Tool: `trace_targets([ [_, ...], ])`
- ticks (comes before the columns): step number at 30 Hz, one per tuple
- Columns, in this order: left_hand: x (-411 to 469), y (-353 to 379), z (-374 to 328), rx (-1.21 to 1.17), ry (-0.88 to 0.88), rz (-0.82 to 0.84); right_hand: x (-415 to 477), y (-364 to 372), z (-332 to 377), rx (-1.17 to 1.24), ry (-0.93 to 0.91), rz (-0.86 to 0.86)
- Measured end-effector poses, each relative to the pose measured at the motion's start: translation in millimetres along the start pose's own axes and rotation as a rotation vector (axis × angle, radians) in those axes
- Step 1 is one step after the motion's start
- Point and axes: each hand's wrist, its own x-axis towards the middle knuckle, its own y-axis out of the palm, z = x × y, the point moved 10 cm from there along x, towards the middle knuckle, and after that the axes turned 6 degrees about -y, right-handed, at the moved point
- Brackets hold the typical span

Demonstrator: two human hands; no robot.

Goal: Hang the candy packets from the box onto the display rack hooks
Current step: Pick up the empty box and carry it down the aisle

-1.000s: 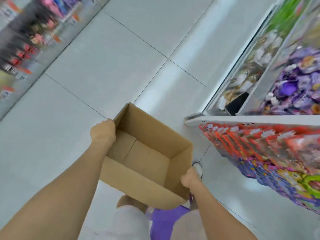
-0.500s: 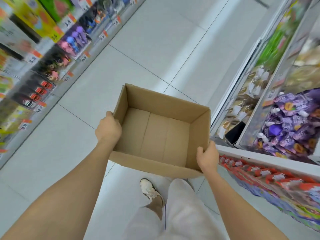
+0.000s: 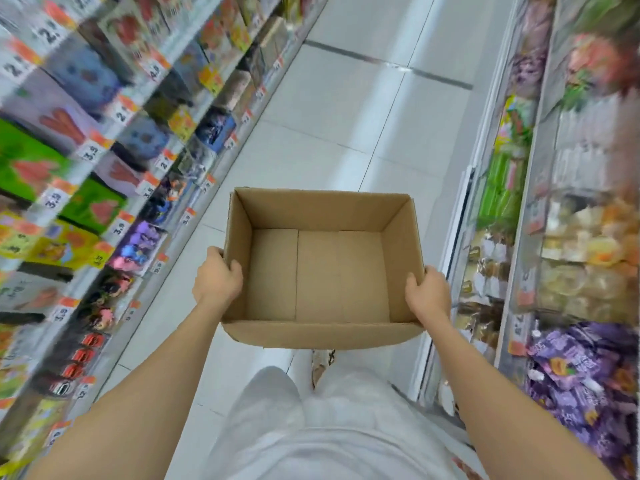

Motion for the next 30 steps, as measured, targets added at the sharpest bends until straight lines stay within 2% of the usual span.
trace_targets([
  [6, 124, -24, -141, -0.063, 0.039, -0.027, 162, -44, 104, -0.029, -0.054, -0.049],
  [15, 350, -30, -405, -0.059, 0.17, 0.05, 404, -77, 211, 0.057, 0.07, -0.166],
  [25, 515, -18, -785, 0.014, 0.438, 0.11, 667, -181, 264, 0.112, 0.238, -0.392],
  [30, 588, 2, -948, 0.059, 0.432, 0.103, 842, -228, 304, 0.116, 0.223, -0.4],
])
